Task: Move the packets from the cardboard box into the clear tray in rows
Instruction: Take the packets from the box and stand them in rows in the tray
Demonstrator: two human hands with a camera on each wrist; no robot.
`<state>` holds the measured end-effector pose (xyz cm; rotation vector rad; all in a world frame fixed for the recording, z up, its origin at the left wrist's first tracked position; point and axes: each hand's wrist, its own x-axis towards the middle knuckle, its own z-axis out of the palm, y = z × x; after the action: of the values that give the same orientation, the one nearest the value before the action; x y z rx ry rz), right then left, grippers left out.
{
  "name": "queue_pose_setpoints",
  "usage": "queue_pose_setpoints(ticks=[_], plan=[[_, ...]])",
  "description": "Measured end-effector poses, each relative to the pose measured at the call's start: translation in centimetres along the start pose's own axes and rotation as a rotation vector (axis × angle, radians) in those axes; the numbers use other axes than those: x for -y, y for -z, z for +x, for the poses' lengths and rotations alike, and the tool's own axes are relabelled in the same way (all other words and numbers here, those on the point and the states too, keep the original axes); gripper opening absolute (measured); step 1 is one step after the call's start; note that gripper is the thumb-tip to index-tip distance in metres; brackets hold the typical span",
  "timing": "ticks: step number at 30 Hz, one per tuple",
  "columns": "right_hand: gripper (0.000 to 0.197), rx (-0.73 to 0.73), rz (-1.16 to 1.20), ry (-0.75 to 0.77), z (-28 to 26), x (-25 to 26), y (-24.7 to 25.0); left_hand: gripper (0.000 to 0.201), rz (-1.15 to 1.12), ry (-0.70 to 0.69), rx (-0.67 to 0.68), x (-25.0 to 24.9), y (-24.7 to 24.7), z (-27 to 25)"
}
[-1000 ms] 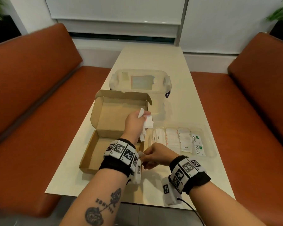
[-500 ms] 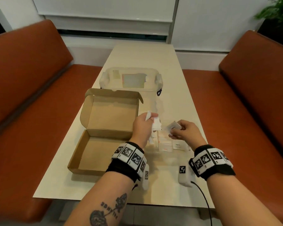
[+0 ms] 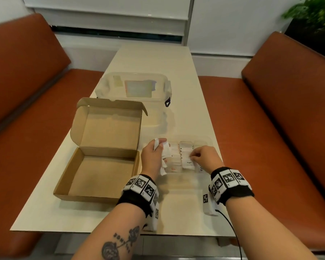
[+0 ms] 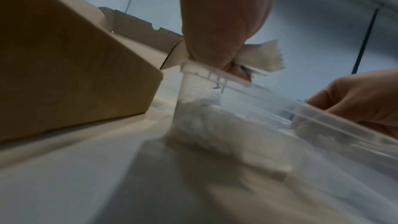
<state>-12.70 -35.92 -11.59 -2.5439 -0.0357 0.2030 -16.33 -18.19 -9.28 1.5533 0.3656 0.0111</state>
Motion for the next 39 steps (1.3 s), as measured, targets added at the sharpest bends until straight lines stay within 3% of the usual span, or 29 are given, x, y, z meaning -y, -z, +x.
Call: queue_pose_setpoints(ticks=[6, 10, 13, 18, 24, 29, 34, 39], plan=[[0.016, 0.010, -0.058, 0.005, 0.1, -0.3, -1.1, 0.024, -0.002, 0.003, -0.016, 0.1, -0.2, 0.9], [0.006, -0.031, 0.004, 0.013, -0.2, -0.4, -1.5, 0.024, 0.001, -0.003, -0.026, 0.4, -0.2, 1.1], [0.023, -0.023, 0.010, 0.026, -0.1, -0.2, -1.7, 0.024, -0.002, -0.006, -0.025, 0.6, -0.3, 1.2], [0.028, 0.038, -0.069, -0.004, 0.4, 0.1, -2.3, 0.024, 0.001, 0.002, -0.032, 0.8, -0.3, 1.4], [0.016, 0.012, -0.078, 0.016, 0.3, 0.1, -2.5, 0.024, 0.004, -0.001, -0.028, 1.1, -0.3, 1.7], [0.025, 0.020, 0.015, 0.040, -0.1, 0.1, -2.3, 0.024, 0.011, -0.006, -0.028, 1.3, -0.4, 1.8], [0.013, -0.006, -0.085, 0.024, 0.1, 0.1, -2.7, 0.024, -0.016, -0.003, -0.028, 1.5, -0.4, 2.0], [0.025, 0.005, -0.149, -0.001, 0.5, 0.3, -2.6, 0.023, -0.046, -0.006, -0.004, 1.8, -0.4, 2.1]])
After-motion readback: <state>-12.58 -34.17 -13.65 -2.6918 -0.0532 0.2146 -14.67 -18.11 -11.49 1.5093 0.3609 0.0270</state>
